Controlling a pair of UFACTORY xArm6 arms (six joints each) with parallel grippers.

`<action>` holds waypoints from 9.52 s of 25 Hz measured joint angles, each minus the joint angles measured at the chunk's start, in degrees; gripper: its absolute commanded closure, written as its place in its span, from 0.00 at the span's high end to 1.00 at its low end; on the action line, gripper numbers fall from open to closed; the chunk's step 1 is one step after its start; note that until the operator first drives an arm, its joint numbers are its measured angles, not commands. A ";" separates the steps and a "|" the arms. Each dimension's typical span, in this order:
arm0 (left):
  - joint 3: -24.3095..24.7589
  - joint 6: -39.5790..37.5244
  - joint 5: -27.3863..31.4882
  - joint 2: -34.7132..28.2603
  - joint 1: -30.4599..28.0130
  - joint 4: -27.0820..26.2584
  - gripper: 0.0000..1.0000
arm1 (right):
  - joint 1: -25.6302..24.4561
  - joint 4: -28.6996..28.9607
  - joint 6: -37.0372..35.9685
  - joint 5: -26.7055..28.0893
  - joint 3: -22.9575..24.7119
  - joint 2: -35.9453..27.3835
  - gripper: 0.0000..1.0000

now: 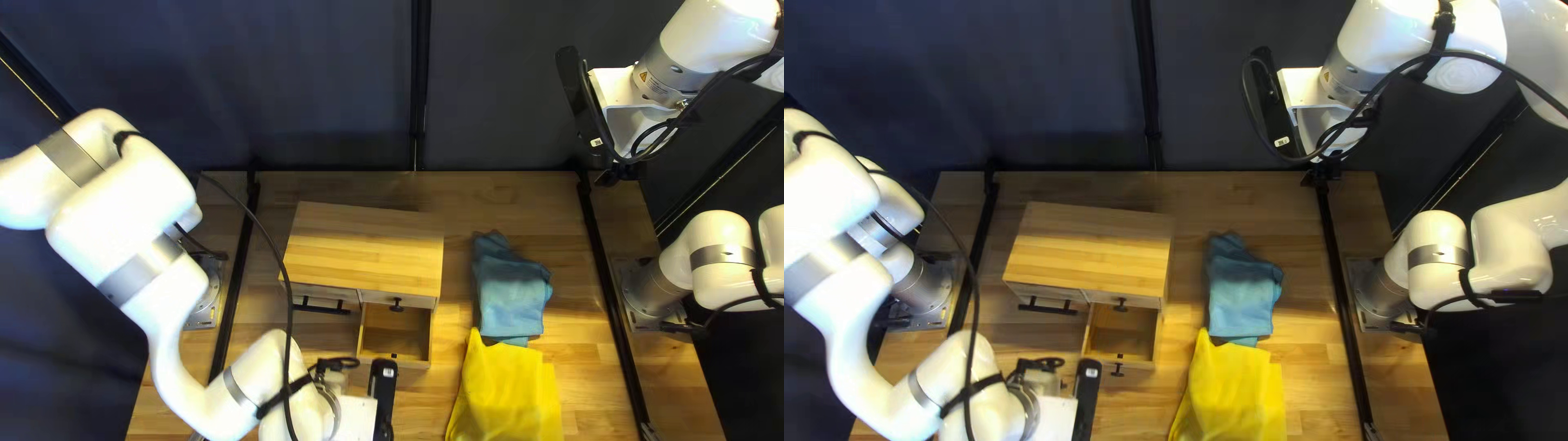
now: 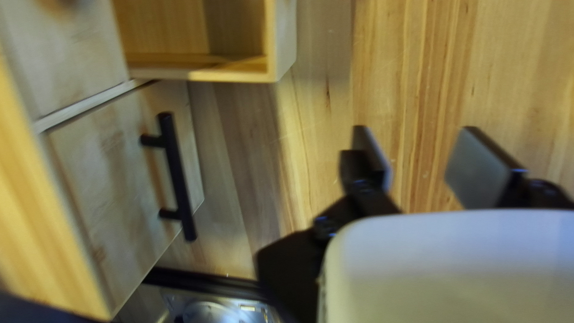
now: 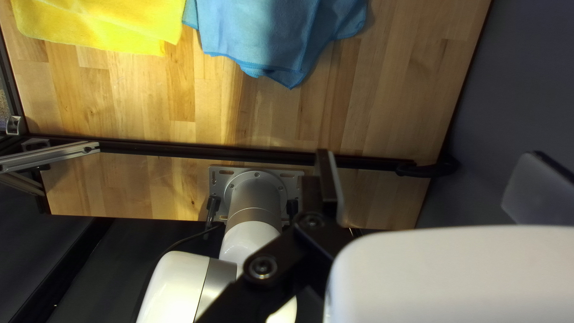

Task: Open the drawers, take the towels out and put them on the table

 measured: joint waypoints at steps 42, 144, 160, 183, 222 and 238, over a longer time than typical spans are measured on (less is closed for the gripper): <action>-1.25 -6.98 5.89 10.17 3.33 26.06 0.00 | 0.00 0.00 0.00 0.00 0.00 0.00 1.00; 7.99 -1.69 -12.67 3.67 15.90 15.57 0.00 | 0.00 0.00 0.00 0.00 0.00 0.00 1.00; 9.97 -2.71 -12.84 3.30 18.11 16.00 1.00 | 0.00 0.00 0.00 0.00 0.00 0.00 1.00; 8.23 -3.97 -1.20 -5.22 3.60 5.84 1.00 | 0.00 0.00 0.00 0.00 0.00 0.00 1.00; 6.40 31.72 29.61 -44.89 34.38 -0.97 1.00 | 0.00 0.00 0.00 0.00 0.00 0.00 1.00; 12.33 31.84 29.70 -51.32 37.36 -2.73 1.00 | 0.00 0.00 0.00 0.00 0.00 0.00 1.00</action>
